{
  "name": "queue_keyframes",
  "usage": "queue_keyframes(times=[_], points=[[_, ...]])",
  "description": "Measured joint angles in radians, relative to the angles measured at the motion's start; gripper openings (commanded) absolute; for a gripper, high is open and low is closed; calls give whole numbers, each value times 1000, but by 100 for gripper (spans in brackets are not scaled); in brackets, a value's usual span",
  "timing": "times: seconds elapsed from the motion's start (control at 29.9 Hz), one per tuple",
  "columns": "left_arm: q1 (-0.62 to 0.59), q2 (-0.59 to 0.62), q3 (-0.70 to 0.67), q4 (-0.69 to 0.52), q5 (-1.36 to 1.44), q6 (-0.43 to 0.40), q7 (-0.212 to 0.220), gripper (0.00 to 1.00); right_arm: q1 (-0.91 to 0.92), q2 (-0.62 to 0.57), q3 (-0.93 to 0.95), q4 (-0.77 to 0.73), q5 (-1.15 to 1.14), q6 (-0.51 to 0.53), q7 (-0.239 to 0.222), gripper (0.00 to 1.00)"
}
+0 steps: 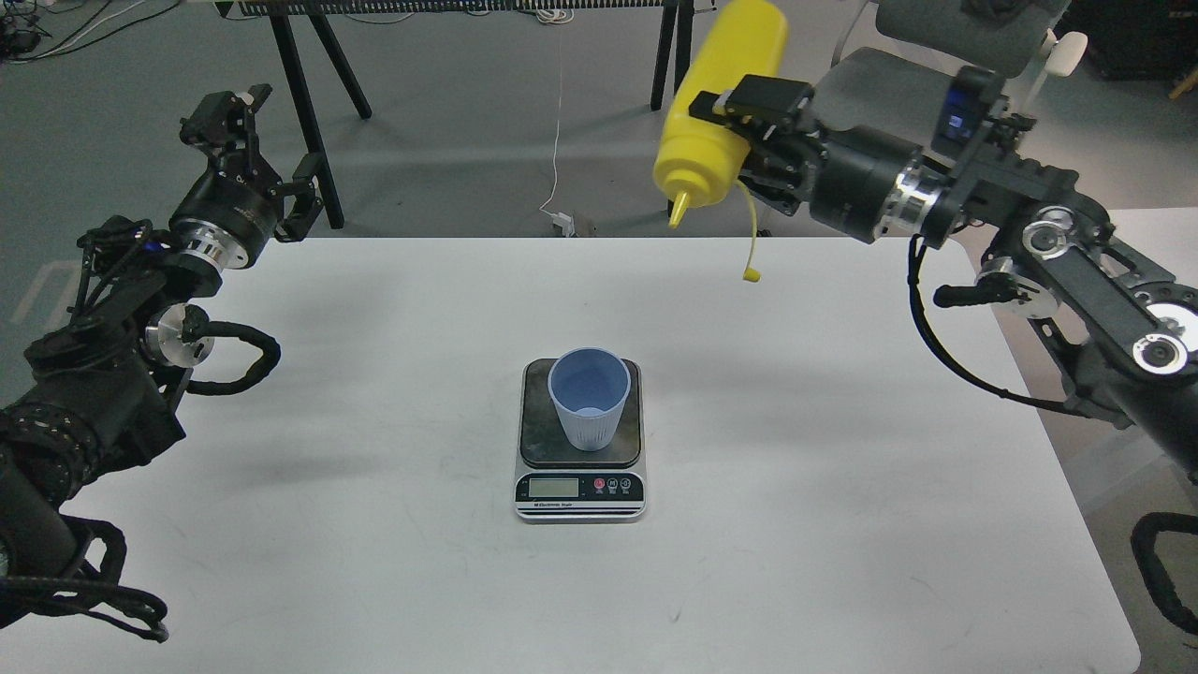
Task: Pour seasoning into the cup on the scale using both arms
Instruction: 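Lift the yellow bottle and tilt it over the cup, then raise the bottle upright and pull it back from the cup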
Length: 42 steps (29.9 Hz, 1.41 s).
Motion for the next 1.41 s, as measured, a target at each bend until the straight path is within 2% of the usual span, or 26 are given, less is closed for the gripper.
queue_keyframes(times=[0.2,0.47,0.87,1.41], points=[[-1,-4,-1,0,-1,0,0,90,107,88,-147,59,-294,-20,16,29],[-1,0,-1,0,-1,0,0,90,144,105,-207,87,-537,-130,64,29],[2,-12,-1,-1,-1,0,0,90,139,100,-246,100,-766,-231,111,28],[-1,-12,-1,0,-1,0,0,91,135,88,-261,121,-874,-238,132,28]])
